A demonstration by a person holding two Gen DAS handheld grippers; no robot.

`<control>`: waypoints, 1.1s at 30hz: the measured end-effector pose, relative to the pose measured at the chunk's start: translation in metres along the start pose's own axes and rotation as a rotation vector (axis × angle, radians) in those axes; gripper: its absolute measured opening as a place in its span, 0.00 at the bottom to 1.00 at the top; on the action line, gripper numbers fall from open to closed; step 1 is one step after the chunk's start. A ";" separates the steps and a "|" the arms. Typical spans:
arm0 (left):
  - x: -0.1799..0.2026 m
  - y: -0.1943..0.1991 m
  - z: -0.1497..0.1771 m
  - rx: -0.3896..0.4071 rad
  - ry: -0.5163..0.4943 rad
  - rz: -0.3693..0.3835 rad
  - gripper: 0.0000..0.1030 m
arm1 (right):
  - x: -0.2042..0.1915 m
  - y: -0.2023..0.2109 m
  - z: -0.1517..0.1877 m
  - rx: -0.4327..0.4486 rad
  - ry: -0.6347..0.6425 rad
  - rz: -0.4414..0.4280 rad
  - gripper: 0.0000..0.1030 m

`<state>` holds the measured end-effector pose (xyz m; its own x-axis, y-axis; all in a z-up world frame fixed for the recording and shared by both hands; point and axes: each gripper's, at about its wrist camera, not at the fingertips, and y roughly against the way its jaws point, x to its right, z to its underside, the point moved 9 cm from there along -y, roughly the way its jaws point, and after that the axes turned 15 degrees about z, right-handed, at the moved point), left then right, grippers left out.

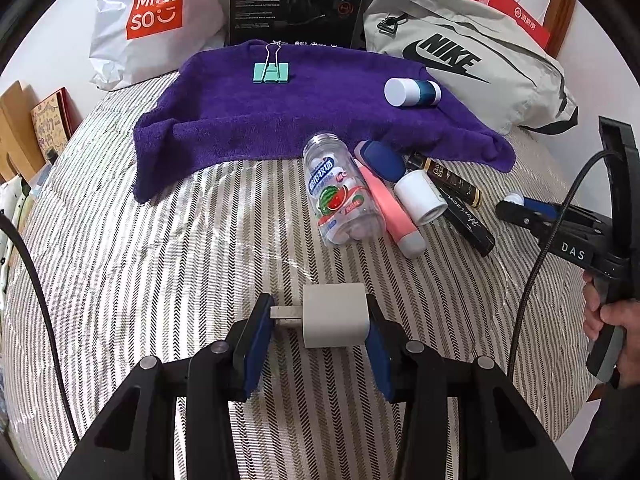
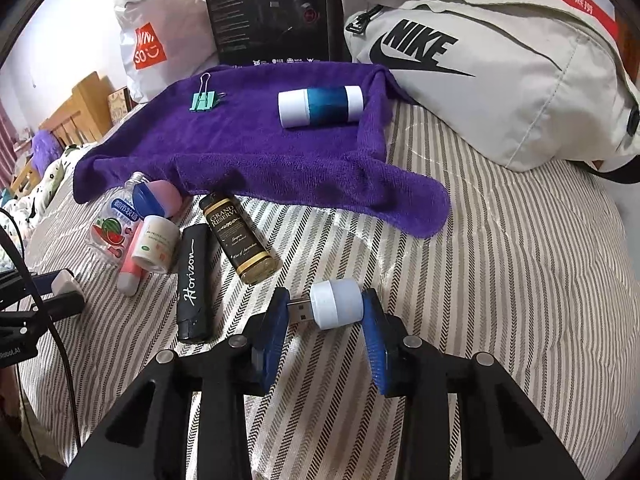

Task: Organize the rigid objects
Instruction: 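Grasp the white charger plug with the left tool while the right tool grasps the white USB light, then carry the charger and USB light onto the purple towel and open both tools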

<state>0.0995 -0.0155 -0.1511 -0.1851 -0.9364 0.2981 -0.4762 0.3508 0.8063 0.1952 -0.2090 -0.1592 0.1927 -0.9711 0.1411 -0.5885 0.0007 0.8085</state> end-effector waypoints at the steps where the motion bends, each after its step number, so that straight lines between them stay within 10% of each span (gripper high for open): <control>1: -0.001 0.001 -0.001 0.001 0.001 -0.005 0.41 | 0.000 0.001 0.000 -0.001 0.000 -0.001 0.35; 33: -0.037 0.035 -0.120 0.111 0.004 -0.041 0.41 | -0.013 0.018 -0.099 0.067 0.065 -0.021 0.35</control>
<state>0.1923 0.0306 -0.0724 -0.1601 -0.9501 0.2679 -0.5755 0.3103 0.7567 0.2592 -0.1727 -0.0898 0.2550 -0.9531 0.1633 -0.6343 -0.0374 0.7722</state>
